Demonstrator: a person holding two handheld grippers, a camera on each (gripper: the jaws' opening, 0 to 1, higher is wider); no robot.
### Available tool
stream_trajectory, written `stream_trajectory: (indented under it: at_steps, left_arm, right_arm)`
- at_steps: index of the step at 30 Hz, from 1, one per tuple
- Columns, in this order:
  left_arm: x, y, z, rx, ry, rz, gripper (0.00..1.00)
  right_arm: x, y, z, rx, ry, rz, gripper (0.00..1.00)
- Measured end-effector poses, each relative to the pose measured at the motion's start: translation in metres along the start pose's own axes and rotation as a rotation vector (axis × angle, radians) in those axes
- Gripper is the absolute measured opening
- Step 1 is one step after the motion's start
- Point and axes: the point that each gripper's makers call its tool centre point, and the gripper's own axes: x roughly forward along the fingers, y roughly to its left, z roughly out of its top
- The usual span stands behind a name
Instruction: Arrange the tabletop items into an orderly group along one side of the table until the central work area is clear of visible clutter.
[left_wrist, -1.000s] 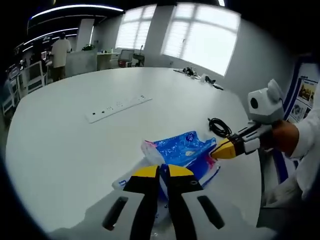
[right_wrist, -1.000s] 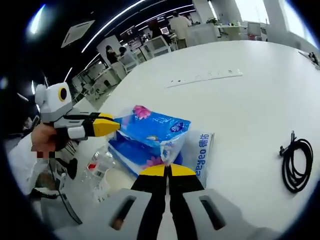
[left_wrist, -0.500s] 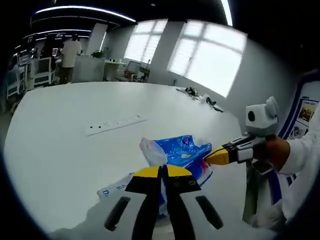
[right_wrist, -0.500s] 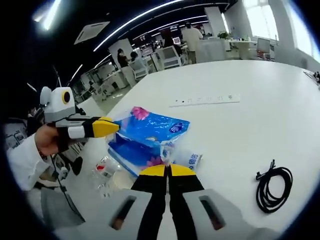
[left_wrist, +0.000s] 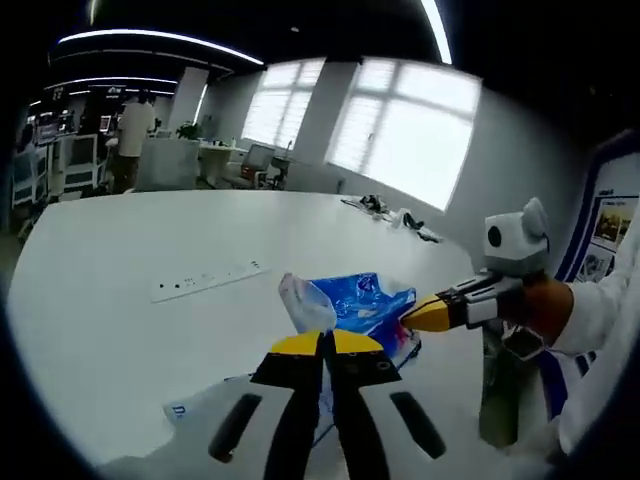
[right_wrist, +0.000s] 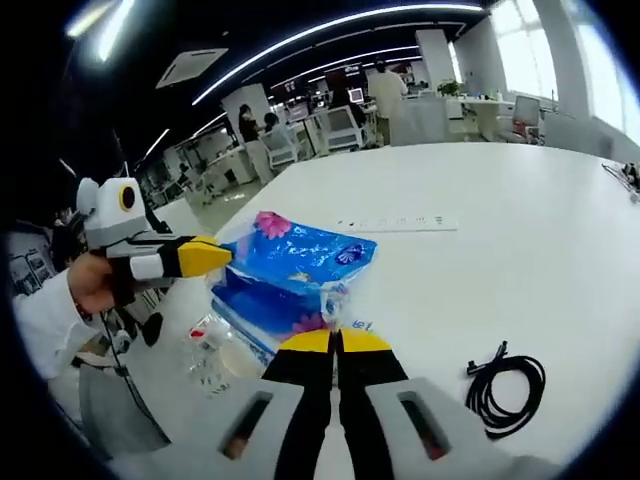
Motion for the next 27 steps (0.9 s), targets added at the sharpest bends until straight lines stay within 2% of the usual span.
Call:
stream_trajectory:
  at_steps: [3,10,27]
  left_arm:
    - [0.003,-0.008,0.004,0.012,-0.007,-0.010,0.00]
    - [0.017,-0.027,0.025,0.004,-0.050,-0.023,0.00]
    - [0.064,-0.068,0.066,0.026,-0.105,-0.049,0.00]
  right_arm:
    - [-0.006,-0.004,0.004,-0.016,-0.007,-0.004,0.00]
    - [-0.024,-0.022,0.022,-0.041,-0.037,-0.007,0.00]
    - [-0.061,-0.081,0.062,-0.074,-0.104,-0.045,0.00]
